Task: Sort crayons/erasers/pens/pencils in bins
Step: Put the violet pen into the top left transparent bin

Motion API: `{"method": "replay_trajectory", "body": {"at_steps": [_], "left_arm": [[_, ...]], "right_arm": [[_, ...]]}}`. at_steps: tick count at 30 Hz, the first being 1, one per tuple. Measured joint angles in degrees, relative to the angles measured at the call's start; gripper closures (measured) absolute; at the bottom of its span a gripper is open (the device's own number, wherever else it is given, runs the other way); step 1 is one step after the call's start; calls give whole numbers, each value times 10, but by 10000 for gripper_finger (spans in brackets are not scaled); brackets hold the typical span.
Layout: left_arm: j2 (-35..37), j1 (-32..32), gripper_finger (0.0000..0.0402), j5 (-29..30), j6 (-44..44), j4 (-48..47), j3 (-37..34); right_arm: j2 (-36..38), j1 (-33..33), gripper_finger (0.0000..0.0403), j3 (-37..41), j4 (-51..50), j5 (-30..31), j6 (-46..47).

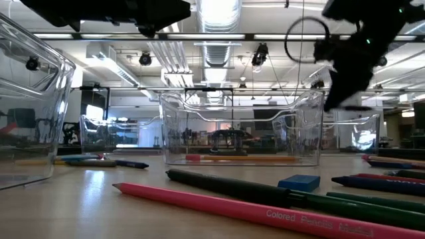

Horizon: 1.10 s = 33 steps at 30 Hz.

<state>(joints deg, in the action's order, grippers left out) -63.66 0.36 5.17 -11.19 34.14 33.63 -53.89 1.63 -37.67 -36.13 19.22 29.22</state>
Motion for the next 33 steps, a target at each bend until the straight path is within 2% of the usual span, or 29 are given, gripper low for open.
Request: {"method": "replay_trajectory", "body": {"at_steps": [3,6,13,19,25,30,33], "left_arm": [[0,0,260,0,-5,3,0],[-9,0,238,0,16,23,1],[-80,0,162,-26,60,95,24],[-161,0,120,-26,78,124,78],[-223,0,114,-25,79,127,130],[-236,0,118,-25,79,123,136],[-233,0,141,-25,79,123,131]], "right_arm": [[16,15,376,-35,16,43,-43],[32,34,376,-48,96,65,-110],[19,73,376,-5,414,49,-268],[-25,78,376,19,546,44,-293],[-102,78,376,22,655,20,-309],[-146,77,376,18,665,17,-314],[-153,77,376,18,671,18,-314]]}}
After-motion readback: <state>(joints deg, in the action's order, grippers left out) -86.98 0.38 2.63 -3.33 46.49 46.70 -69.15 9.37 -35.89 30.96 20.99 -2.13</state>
